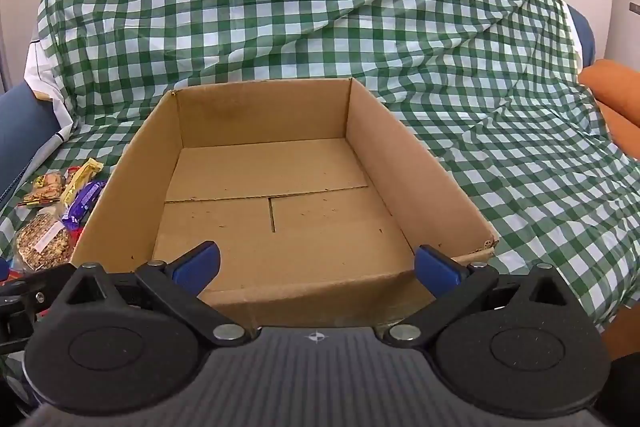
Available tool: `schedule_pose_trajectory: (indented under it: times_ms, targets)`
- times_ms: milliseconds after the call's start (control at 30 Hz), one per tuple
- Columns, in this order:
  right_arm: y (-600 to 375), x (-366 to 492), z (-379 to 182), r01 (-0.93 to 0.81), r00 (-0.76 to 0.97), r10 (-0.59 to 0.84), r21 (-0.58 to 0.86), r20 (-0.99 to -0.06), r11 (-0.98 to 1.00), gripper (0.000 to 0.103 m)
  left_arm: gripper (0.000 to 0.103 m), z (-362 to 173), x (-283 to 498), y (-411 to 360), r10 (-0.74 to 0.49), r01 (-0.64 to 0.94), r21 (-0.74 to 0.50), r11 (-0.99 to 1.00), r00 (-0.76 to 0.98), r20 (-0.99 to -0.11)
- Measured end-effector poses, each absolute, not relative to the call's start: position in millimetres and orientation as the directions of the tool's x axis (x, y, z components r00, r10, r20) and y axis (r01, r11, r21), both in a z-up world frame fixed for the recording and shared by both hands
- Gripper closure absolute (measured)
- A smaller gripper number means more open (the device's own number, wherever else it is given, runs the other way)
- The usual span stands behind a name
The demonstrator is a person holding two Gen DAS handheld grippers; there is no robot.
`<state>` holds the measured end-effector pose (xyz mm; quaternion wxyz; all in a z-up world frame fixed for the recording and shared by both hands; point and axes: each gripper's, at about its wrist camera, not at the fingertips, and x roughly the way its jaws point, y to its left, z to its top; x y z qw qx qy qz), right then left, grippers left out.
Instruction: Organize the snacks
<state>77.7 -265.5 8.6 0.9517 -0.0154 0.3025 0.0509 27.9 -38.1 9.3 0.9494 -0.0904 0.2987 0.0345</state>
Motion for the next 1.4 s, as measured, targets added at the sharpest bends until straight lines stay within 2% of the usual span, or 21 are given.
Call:
schedule_pose_trajectory:
  times_ms: [633, 967, 1100, 1167, 1200, 1233, 1267, 1300, 1333, 1400]
  targets:
    - [-268.7, 78.3, 8.1, -0.101, 0.813, 0.085, 0.003, -0.576, 0.995, 0.001, 0.0, 10.7, 23.9, -43.2, -0.024, -0.084, -0.167, 0.982, 0.83, -0.557]
    - [-266.9, 77.2, 8.8, -0.12, 0.81, 0.096, -0.002, -0.579, 0.993, 0.001, 0.0, 14.5, 14.5, -52.9, -0.061, -0.01, -0.143, 0.99, 0.875, -0.481]
    - [-268.3, 76.6, 9.5, -0.122, 0.807, 0.098, -0.003, -0.582, 0.993, 0.005, 0.003, 15.7, 10.8, -52.8, -0.087, 0.021, -0.151, 0.988, 0.892, -0.443]
    - [-268.9, 76.6, 9.9, -0.124, 0.802, 0.101, 0.002, -0.589, 0.992, 0.01, 0.007, 16.4, 10.3, -52.0, -0.101, 0.033, -0.16, 0.987, 0.894, -0.436]
    - [-269.1, 76.0, 10.1, -0.124, 0.803, 0.102, 0.003, -0.587, 0.992, 0.014, 0.014, 16.3, 10.4, -51.6, -0.106, 0.037, -0.164, 0.986, 0.894, -0.436]
    - [-269.2, 75.1, 10.0, -0.125, 0.81, 0.105, 0.005, -0.576, 0.992, 0.019, 0.029, 15.8, 9.9, -51.0, -0.112, 0.042, -0.168, 0.985, 0.895, -0.433]
    - [-269.5, 74.3, 10.2, -0.127, 0.813, 0.109, 0.009, -0.572, 0.992, 0.022, 0.037, 15.7, 9.9, -50.4, -0.117, 0.047, -0.171, 0.984, 0.893, -0.433]
    - [-269.8, 74.1, 10.0, -0.129, 0.82, 0.11, 0.006, -0.562, 0.992, 0.026, 0.052, 15.4, 10.0, -49.1, -0.126, 0.054, -0.176, 0.983, 0.891, -0.436]
    - [-270.0, 73.4, 10.6, -0.131, 0.824, 0.115, 0.01, -0.555, 0.991, 0.029, 0.072, 15.4, 10.0, -47.3, -0.136, 0.061, -0.181, 0.982, 0.89, -0.436]
    - [-270.4, 70.8, 13.1, -0.135, 0.839, 0.124, 0.018, -0.53, 0.991, 0.032, 0.089, 16.7, 11.4, -42.2, -0.145, 0.067, -0.186, 0.98, 0.883, -0.447]
